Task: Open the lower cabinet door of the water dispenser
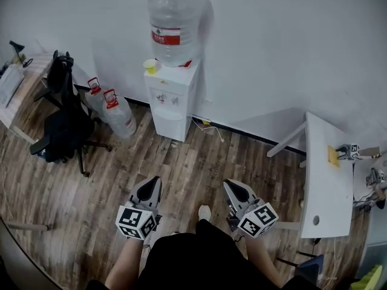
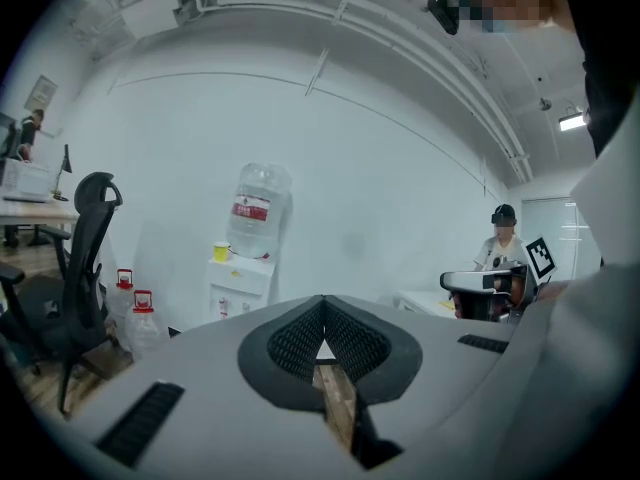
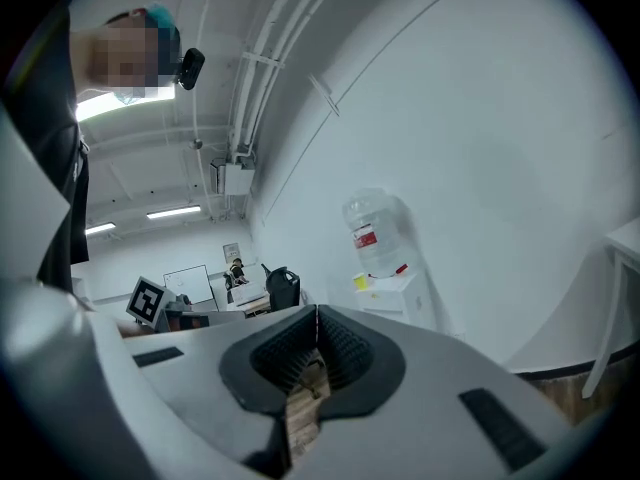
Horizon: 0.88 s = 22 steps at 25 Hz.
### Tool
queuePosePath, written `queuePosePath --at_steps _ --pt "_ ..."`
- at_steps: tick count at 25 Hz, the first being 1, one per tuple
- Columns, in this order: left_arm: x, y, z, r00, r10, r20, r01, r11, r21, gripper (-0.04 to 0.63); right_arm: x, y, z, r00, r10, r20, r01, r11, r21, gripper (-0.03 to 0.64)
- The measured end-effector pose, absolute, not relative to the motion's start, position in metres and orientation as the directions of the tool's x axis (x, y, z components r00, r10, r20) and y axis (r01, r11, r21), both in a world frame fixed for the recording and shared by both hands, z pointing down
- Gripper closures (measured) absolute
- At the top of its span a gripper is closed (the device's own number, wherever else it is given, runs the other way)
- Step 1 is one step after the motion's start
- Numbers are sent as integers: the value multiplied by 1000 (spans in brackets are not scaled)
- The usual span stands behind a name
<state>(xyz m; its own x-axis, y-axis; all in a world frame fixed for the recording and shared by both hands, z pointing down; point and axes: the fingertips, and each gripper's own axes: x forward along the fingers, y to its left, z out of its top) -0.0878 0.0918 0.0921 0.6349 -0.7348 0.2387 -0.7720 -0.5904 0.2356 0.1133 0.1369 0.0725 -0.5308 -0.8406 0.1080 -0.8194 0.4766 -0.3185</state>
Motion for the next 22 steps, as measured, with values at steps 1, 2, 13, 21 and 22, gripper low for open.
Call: queuePosePath --at_steps 1,2,13,21,22 --pt "-81 84 91 629 -738 245 -777 -584 235 581 120 127 73 -541 -834 106 -813 486 -321 594" --pt "-75 77 89 624 -740 252 -781 -577 239 581 126 116 74 -552 -828 104 -806 496 -323 594" --pt "-23 14 84 514 -816 264 -856 -473 206 581 180 27 78 -657 -748 97 -726 593 -348 594" --pt "14 -10 96 478 -831 286 -876 -428 220 581 222 -11 108 -686 -715 132 -703 606 -372 594" --pt "15 -11 98 475 -831 290 -878 -424 222 581 226 -14 111 -686 -714 138 -704 604 -374 594"
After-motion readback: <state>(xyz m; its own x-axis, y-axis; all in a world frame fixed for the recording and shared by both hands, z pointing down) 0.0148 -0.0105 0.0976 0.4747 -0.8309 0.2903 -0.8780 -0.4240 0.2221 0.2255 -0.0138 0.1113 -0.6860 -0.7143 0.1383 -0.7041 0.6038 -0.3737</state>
